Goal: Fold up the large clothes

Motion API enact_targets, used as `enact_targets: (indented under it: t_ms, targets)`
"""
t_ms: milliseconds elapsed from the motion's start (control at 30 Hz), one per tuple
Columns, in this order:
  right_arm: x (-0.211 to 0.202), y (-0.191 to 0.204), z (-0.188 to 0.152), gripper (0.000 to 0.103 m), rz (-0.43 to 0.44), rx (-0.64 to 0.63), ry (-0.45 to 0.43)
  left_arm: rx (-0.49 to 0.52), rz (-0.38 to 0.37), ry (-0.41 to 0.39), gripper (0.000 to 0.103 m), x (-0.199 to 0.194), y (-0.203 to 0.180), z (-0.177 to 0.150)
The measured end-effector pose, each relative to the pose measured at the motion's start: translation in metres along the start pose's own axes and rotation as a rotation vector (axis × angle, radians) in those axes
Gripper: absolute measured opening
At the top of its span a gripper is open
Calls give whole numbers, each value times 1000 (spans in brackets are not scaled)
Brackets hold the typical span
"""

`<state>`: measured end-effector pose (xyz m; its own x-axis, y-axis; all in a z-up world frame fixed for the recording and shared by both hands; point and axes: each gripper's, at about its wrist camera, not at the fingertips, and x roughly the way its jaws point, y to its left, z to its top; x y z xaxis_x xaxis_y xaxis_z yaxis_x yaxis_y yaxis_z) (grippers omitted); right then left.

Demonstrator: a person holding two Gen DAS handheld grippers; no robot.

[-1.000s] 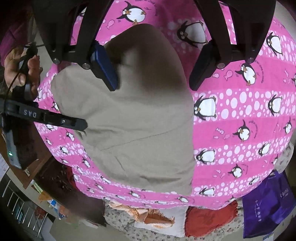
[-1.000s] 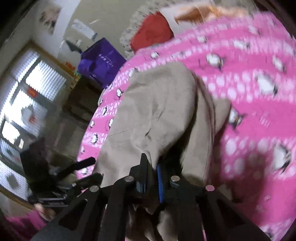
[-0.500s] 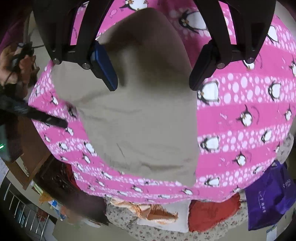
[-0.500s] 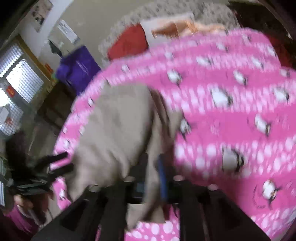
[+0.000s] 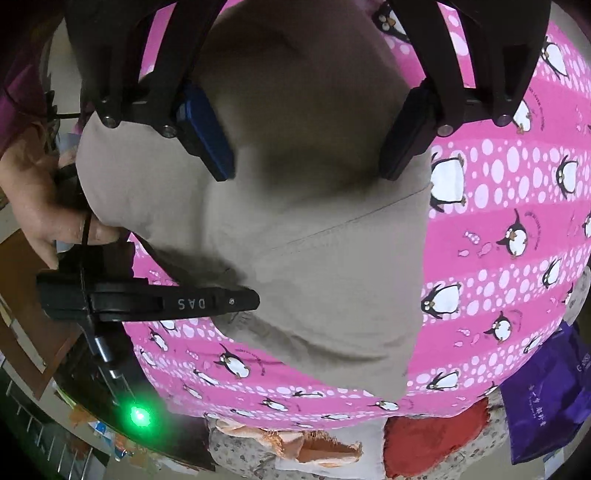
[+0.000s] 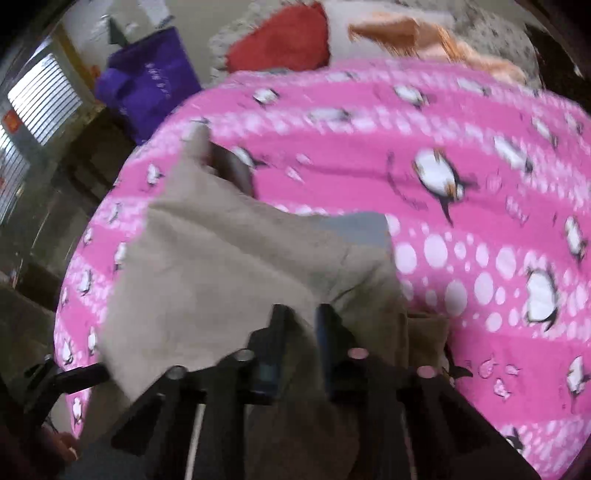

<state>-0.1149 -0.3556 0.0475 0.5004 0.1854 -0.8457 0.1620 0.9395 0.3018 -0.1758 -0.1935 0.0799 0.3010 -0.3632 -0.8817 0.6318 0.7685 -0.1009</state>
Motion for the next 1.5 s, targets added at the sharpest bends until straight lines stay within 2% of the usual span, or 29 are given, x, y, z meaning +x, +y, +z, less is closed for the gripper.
enact_targets:
  t_ms: [67,133,200,267,367,433,467,567,667,833,967,1000,1133,1233,1400,1500]
  targets:
    - [-5,-6,0,13,31,27,-6,-4,-2,6,85,2,0,1]
    - [-23,-7,-3,20,50,34,-2,-15,-10,11,85,1,2,3]
    - [-53,0,-12,37,68,9,-14,-33,-17,15,85,-2,6,3]
    - [-77,12,-24,45,68,-67,-23,-51,-19,14,85,-4,8,3]
    - [-104,33,-49,45,17,-184,-27,-72,-13,10,85,-7,12,3]
    - [-108,40,-66,45,-5,-216,-3,-80,-6,10,85,-8,13,2]
    - [-106,41,-76,44,-16,-225,17,-80,-2,11,85,-7,13,1]
    - [-87,35,-99,44,-120,-245,68,-73,10,4,85,-9,10,-1]
    - [-74,23,-114,43,-128,-204,66,-71,20,-12,85,-14,6,-3]
    - [-102,22,-113,46,-125,-147,14,-53,87,-45,85,-27,1,-5]
    - [-141,33,-106,72,-144,-116,-116,-87,115,-117,85,-47,2,-4]
    - [-148,39,-105,74,-164,-120,-150,-90,132,-137,85,-51,2,-3]
    - [-162,58,-99,77,-222,-145,-217,-85,185,-196,85,-71,2,-3]
    - [-173,70,-96,84,-258,-148,-283,-109,195,-233,85,-84,7,-4]
    - [-186,78,-93,93,-237,-104,-355,-124,207,-271,85,-102,7,-7]
    - [-192,83,-94,94,-230,-89,-379,-130,211,-268,85,-106,7,-7]
